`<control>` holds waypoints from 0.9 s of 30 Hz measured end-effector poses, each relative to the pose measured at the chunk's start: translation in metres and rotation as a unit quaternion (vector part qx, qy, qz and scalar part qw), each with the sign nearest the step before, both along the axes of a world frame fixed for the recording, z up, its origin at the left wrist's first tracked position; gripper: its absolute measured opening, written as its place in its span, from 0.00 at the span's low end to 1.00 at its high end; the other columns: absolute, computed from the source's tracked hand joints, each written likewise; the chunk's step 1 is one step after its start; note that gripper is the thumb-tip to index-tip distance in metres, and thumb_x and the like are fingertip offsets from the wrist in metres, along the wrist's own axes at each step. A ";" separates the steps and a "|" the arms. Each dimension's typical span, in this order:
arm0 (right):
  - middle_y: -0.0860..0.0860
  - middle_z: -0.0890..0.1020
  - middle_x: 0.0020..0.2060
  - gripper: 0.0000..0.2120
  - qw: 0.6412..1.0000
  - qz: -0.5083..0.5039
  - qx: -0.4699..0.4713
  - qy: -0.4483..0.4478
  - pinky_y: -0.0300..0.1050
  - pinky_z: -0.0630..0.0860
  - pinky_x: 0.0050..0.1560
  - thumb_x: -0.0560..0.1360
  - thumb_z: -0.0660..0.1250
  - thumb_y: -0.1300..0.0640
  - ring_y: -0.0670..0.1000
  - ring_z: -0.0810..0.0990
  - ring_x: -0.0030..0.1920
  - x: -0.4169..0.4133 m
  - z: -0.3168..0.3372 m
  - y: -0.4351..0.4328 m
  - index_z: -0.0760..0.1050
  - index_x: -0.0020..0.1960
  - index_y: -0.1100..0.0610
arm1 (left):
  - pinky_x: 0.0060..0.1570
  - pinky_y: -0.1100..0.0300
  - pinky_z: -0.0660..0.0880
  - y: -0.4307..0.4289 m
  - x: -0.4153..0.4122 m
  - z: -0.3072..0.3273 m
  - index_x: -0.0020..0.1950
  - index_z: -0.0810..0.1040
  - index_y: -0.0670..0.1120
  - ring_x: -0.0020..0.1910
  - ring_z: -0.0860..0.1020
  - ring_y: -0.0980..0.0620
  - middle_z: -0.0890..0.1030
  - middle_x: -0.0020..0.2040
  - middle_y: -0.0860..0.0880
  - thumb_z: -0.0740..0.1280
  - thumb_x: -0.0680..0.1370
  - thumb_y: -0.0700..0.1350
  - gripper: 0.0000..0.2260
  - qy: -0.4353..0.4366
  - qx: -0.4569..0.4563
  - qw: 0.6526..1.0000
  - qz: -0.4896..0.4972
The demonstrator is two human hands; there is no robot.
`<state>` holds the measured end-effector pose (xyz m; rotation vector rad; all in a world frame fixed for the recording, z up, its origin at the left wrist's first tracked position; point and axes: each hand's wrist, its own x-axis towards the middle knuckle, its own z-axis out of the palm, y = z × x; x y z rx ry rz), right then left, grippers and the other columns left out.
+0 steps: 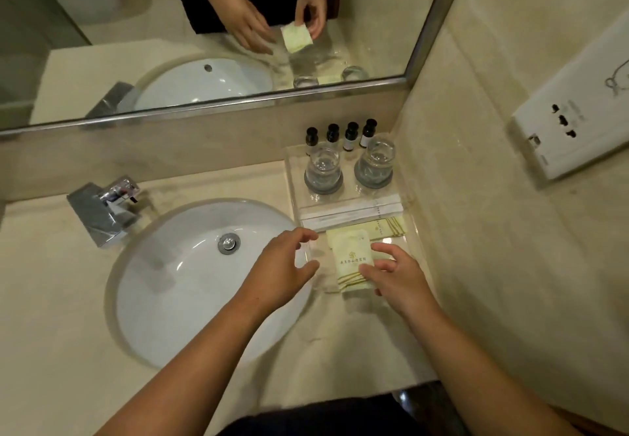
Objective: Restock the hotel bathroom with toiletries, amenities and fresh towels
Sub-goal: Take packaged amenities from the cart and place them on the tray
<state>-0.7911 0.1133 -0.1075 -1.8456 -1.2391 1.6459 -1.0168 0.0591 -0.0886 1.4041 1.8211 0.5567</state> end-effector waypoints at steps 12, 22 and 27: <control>0.42 0.83 0.45 0.15 0.991 0.082 0.015 -0.106 0.39 0.80 0.45 0.76 0.75 0.56 0.45 0.84 0.47 -0.050 -0.050 0.027 0.75 0.59 0.48 | 0.70 0.48 0.72 0.026 -0.021 -0.045 0.76 0.70 0.52 0.76 0.65 0.44 0.68 0.78 0.47 0.74 0.77 0.53 0.30 0.212 0.017 0.974 -0.078; 0.46 0.86 0.54 0.15 0.959 0.190 0.067 -0.199 0.53 0.83 0.56 0.77 0.72 0.51 0.50 0.85 0.54 -0.064 -0.055 0.026 0.76 0.63 0.48 | 0.70 0.50 0.69 0.025 -0.021 -0.056 0.78 0.68 0.53 0.76 0.63 0.46 0.67 0.79 0.49 0.73 0.77 0.55 0.30 0.203 0.020 0.975 -0.088; 0.48 0.77 0.49 0.19 0.928 0.238 0.122 -0.259 0.52 0.78 0.58 0.78 0.71 0.48 0.50 0.78 0.53 -0.066 -0.054 0.025 0.77 0.67 0.50 | 0.70 0.51 0.67 0.025 -0.009 -0.062 0.76 0.70 0.51 0.76 0.65 0.46 0.68 0.78 0.49 0.74 0.76 0.53 0.29 0.208 0.034 0.971 -0.112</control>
